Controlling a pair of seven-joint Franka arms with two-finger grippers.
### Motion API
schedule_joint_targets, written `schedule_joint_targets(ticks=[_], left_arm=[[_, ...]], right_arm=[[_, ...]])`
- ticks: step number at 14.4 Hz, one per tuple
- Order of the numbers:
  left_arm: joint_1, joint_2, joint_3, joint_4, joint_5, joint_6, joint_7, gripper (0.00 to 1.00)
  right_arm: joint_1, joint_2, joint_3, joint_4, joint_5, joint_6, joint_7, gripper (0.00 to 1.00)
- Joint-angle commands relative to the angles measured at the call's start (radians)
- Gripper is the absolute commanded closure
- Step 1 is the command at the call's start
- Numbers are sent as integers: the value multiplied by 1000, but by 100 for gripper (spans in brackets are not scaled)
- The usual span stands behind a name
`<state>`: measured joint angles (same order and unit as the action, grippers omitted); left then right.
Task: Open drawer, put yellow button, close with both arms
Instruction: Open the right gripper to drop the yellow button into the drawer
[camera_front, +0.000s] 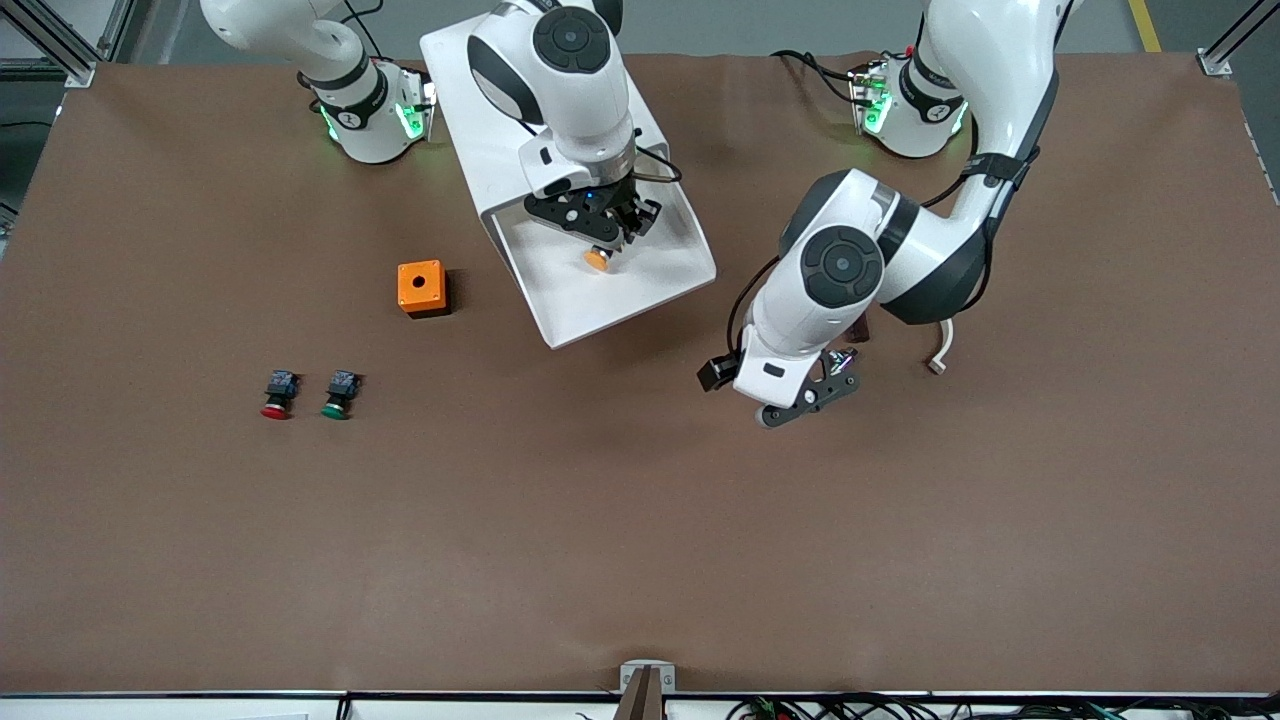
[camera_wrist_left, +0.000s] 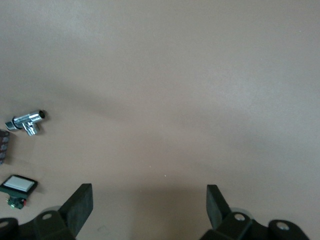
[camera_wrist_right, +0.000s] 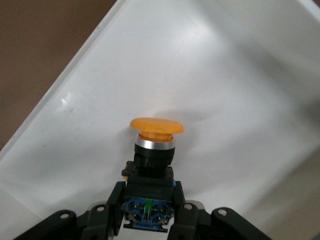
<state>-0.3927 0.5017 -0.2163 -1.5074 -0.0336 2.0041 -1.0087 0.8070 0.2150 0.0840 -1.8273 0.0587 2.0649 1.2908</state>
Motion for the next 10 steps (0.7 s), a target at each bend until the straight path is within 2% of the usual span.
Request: schedule_joint_targets(ticks=[1, 2, 3, 4, 10], left_arm=[[-20, 15, 0, 24, 27, 2, -48, 0], [-26, 27, 0, 29, 27, 2, -50, 0], [-38, 35, 0, 44, 31, 2, -50, 0], [-46, 40, 2, 49, 32, 2, -53, 0], [-101, 49, 2, 61, 31, 2, -111, 0]], right_arm=[[9, 0, -7, 8, -16, -3, 11, 100], [8, 0, -7, 8, -16, -5, 15, 81], [8, 0, -7, 11, -14, -5, 24, 33], [8, -2, -9, 14, -14, -6, 24, 0], [-5, -6, -13, 78, -13, -23, -1, 0]])
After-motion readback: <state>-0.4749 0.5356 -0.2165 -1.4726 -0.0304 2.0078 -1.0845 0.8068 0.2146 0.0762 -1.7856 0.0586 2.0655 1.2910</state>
